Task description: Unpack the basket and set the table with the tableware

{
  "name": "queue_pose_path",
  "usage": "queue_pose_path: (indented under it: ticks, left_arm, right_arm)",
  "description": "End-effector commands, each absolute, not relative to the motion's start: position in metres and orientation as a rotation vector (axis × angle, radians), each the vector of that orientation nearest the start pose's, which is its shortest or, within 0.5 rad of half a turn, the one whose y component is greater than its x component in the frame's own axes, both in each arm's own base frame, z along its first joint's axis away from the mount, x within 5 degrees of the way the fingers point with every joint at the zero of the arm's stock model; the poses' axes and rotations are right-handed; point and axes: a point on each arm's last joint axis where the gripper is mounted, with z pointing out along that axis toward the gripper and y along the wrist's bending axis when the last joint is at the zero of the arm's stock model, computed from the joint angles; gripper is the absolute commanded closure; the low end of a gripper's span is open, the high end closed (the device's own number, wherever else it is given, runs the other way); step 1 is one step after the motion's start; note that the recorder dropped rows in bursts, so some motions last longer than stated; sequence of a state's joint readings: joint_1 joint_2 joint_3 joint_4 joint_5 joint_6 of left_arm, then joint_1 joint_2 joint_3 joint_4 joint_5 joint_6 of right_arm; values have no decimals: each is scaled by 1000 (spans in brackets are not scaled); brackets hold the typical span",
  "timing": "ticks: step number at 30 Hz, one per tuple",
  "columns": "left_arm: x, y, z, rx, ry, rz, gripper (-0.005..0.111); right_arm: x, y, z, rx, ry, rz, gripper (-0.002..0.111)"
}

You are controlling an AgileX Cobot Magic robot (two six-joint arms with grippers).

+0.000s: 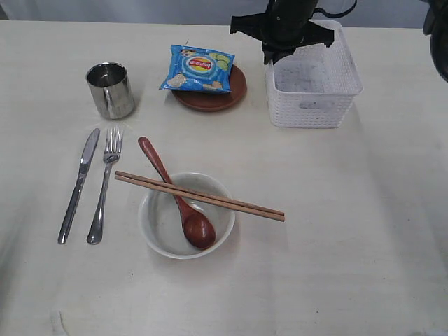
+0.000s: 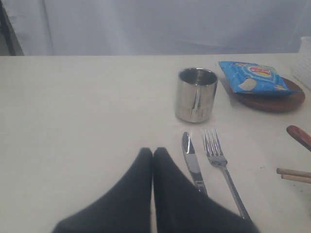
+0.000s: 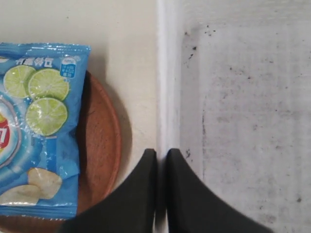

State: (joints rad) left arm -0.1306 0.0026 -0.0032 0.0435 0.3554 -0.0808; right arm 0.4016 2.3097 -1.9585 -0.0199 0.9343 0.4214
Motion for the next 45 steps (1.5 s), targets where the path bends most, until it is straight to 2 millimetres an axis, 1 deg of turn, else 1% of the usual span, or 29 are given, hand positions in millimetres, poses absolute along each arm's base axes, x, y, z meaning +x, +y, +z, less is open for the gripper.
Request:
queue_pose_path:
  ticks: [1,3,7,12,15,18,22,29,35,40,41,42,45]
  left_arm:
    - [53,-5,182,73,1827,-100,107]
    - [53,-5,182,73,1827,-100,107]
    - [53,-5,182,73,1827,-100,107]
    - [53,-5,182,73,1827,-100,107]
    - [53,-5,182,73,1827,-100,107]
    - [53,-5,182,73,1827,-100,107]
    - [53,-5,182,73,1827,-100,107]
    - [53,-5,182,73,1827,-100,107]
    - [53,-5,182,73,1827,-100,107]
    - [53,-5,182,73,1827,-100,107]
    - [53,-5,182,73,1827,-100,107]
    - [53,-5,182,73,1827,-100,107]
    - [53,-5,182,73,1827,-100,107]
  right_arm:
    - [452,201,177,110,2855,249,109]
    - [450,202,177,123,2866,271,109]
    - [449,200,176,113,2883,239,109]
    - [450,196,176,37,2874,164,109]
    - [450,197,176,-22,2874,163,109]
    - [450,197,176,-36,2872,162,109]
    - [450,197,176,-98,2872,152,109]
    - [450,197,176,-100,2872,151,109]
    - [450,197,176,-24,2873,163,108]
    - [450,197,176,-22,2875,162,108]
    - [450,197,176,-22,2875,162,106]
    - [450,196,177,-19,2870,164,101]
    - [451,195,185,-21,2837,174,82]
